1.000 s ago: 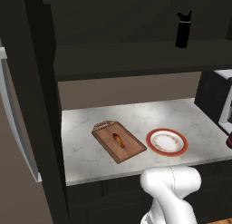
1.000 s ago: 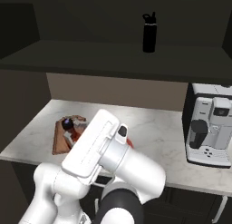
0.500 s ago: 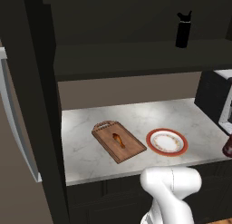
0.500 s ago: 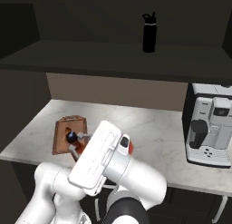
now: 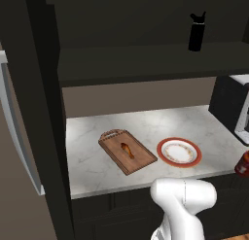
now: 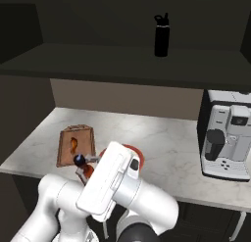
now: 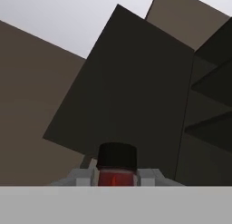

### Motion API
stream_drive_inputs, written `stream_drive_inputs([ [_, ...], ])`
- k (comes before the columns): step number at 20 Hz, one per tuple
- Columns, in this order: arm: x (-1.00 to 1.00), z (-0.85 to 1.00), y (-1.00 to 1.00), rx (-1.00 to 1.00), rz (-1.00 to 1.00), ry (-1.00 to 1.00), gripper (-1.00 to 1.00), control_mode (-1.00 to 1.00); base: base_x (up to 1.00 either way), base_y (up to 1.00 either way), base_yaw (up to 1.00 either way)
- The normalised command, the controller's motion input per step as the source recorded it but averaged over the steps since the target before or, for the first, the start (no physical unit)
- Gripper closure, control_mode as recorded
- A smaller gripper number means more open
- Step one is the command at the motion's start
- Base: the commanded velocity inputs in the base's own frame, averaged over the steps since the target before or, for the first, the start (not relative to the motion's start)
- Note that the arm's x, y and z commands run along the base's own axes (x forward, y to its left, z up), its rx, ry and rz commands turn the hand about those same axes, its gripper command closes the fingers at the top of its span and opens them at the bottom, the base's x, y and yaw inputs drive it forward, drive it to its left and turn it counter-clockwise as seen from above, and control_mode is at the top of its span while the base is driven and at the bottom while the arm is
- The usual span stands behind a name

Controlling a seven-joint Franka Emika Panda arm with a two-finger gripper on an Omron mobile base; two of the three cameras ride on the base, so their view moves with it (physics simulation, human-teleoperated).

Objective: Pick the chicken drumstick from the plate and place it on the cutting board. Then pick the condiment bottle from the cabinet and place it next to the cutting board.

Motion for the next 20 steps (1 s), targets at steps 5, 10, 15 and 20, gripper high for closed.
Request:
stream_drive_inputs([
  [5,0.00,-0.19,0.00,0.00,0.00,-0.02,1.00,-1.00,0.00,0.00,0.00],
  [10,0.00,-0.13,-0.07,0.02,-0.05,-0.01,1.00,-1.00,0.00,0.00,0.00],
  [15,0.00,-0.09,-0.08,0.05,-0.08,-0.02,1.00,-1.00,0.00,0.00,0.00],
  [20,0.00,-0.05,-0.09,0.05,-0.11,-0.05,1.00,-1.00,0.00,0.00,0.00],
])
